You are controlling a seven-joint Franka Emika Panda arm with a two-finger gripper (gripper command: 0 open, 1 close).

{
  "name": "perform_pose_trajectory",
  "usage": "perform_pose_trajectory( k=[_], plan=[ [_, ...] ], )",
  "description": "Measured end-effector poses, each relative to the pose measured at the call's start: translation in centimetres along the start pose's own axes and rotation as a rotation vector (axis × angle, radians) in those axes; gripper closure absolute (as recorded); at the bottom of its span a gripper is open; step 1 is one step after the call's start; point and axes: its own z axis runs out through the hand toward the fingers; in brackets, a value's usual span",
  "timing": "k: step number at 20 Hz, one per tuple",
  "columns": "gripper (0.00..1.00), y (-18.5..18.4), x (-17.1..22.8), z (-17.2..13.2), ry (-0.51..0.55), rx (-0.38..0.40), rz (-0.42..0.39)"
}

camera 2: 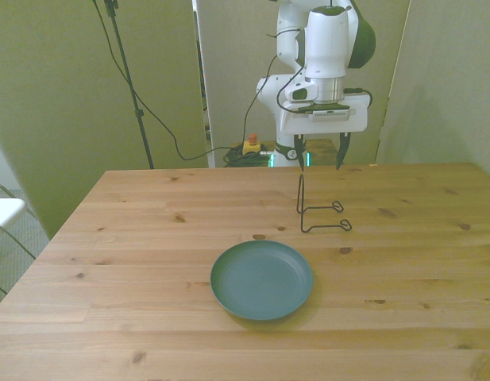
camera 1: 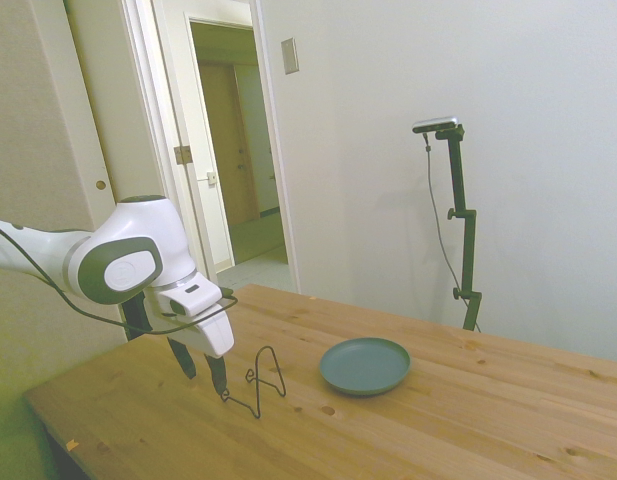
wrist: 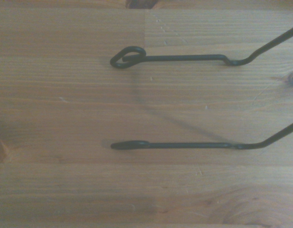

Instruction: Load the plate

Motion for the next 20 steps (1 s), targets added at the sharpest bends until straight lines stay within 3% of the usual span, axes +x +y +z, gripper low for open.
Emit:
perform_pose_trajectory(
  k=[3, 10, 20],
  plan=[
    [0.0, 0.5, 0.4, -0.2, 0.001, 0.004, 0.014],
    [0.0, 4.6, 4.8, -7.0, 0.09, -0.025, 0.102],
    [0.0, 5.7, 17.9, -7.4, 0.13, -0.092, 0.23]
  ],
)
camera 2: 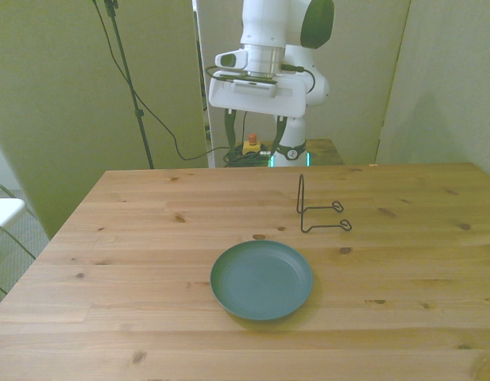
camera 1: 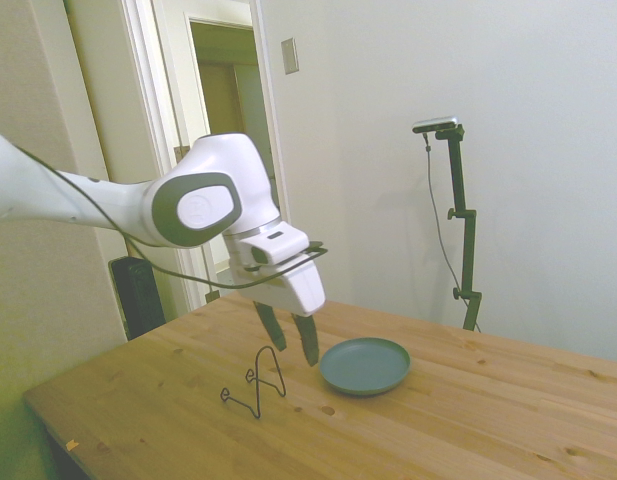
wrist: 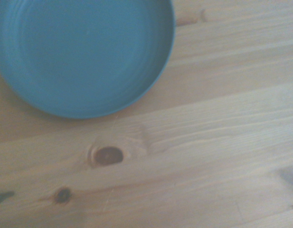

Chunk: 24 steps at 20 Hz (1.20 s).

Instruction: Load the plate

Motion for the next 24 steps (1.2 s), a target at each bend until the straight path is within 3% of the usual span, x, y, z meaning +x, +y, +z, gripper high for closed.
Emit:
perform_pose_trajectory(
  k=[6, 12, 20, 24],
  plan=[
    [0.0, -1.5, 4.9, 1.7, 0.003, -0.02, 0.054],
    [0.0, -2.6, 5.1, 2.3, -0.026, 0.005, 0.05],
    [0.0, -6.5, 11.2, 5.3, -0.093, 0.029, 0.195],
    [0.0, -7.7, 14.2, 7.7, -0.143, 0.004, 0.175]
  ],
)
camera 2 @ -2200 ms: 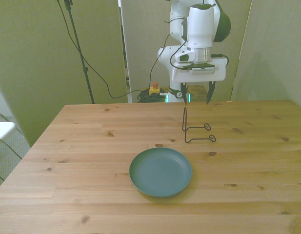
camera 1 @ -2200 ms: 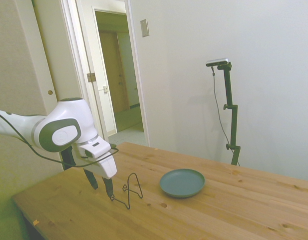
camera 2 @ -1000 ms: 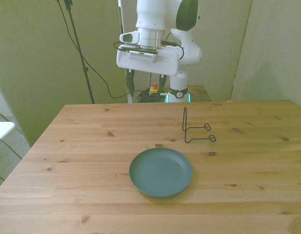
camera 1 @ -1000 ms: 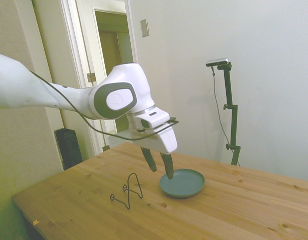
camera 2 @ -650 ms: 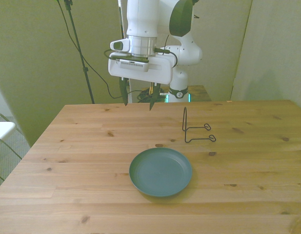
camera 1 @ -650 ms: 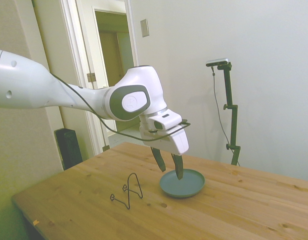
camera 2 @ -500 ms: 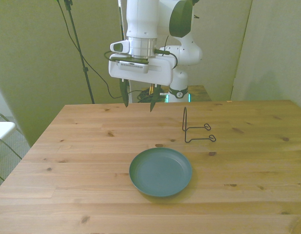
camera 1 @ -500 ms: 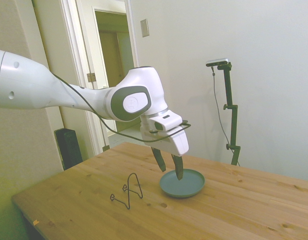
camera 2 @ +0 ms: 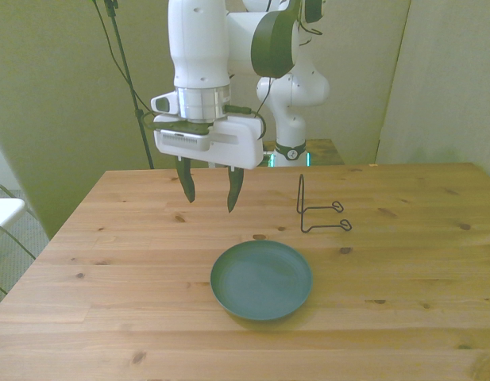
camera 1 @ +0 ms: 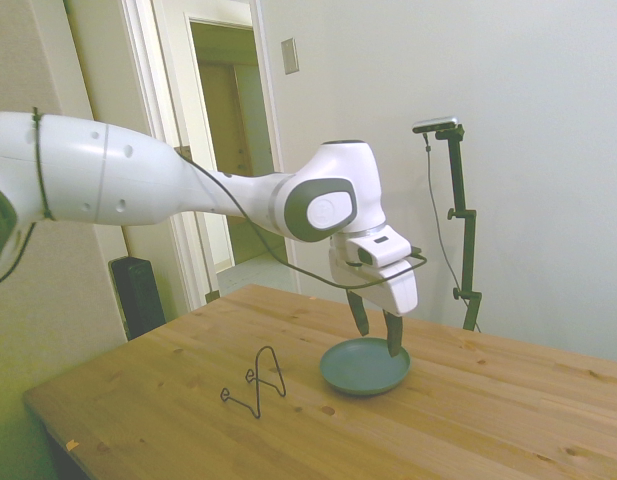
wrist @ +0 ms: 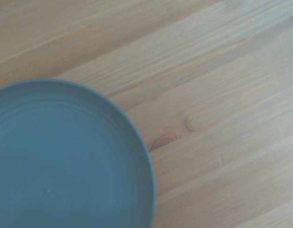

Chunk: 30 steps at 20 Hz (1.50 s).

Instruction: Load the plate

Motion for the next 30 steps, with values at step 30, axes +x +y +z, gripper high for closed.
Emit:
perform_pose_trajectory(
  k=[30],
  plan=[
    [0.0, -2.8, 2.7, 11.0, -0.29, 0.188, -0.108]
  ],
)
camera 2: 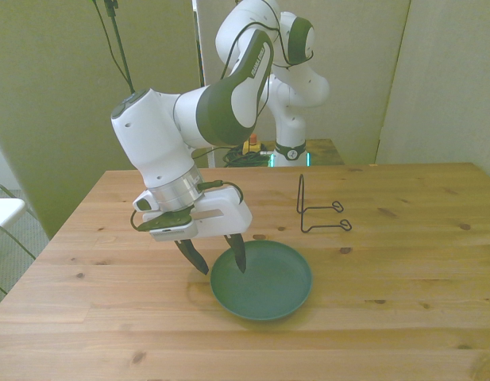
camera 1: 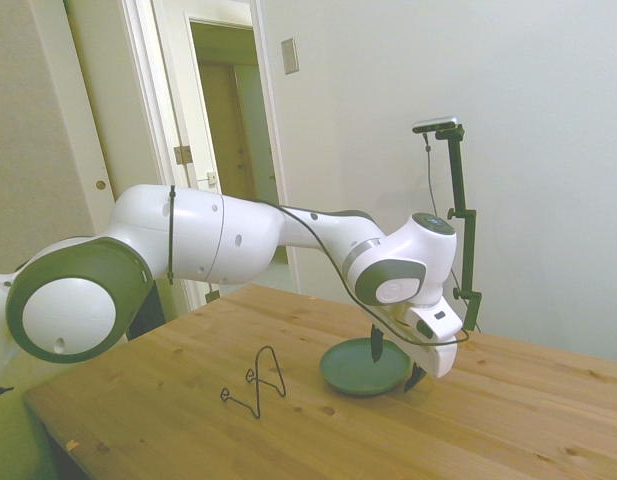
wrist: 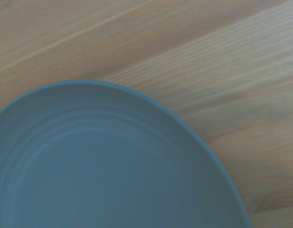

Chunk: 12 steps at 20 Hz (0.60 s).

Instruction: Load the plate

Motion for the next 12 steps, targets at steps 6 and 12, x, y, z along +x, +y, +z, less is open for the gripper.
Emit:
perform_pose_trajectory(
  k=[6, 12],
  plan=[
    [0.0, -0.3, -0.18, 0.5, -0.007, -0.002, -0.002],
    [1.0, -0.32, -0.06, 0.77, -0.011, 0.0, 0.002]
  ],
)
